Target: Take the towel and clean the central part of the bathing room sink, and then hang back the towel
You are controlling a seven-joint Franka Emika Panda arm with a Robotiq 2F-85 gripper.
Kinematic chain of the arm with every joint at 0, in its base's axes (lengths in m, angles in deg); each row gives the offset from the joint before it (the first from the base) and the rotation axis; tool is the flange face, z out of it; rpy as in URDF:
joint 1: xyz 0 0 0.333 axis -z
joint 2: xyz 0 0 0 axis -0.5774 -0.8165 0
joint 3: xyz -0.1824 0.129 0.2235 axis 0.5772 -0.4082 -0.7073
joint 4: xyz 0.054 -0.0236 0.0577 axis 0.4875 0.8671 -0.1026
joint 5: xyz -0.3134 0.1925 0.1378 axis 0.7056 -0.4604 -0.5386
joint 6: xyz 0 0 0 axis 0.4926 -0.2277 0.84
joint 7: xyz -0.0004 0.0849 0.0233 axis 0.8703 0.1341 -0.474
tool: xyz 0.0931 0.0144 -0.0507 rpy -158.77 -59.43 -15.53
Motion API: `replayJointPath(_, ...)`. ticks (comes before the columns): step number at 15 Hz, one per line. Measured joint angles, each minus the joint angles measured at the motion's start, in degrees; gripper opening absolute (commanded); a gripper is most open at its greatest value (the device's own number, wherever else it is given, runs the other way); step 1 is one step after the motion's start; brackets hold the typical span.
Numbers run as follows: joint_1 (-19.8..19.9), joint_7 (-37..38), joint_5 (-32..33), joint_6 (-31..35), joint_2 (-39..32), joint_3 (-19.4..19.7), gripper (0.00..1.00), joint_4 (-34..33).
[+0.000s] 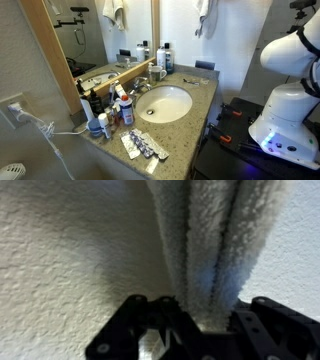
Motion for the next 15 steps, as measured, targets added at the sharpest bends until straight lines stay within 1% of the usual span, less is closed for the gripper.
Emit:
replayJointPath(6,-0.1,-0.1,-0.8,-0.4,-1.9,0.0,0.06,0.0)
replayJointPath(13,-1.2,-0.1,-0.9,-0.8,-3.2,0.1,0.06,0.2)
replayJointPath(15,-1.3,-0.1,-0.9,-0.8,-3.4,0.2,0.08,0.2)
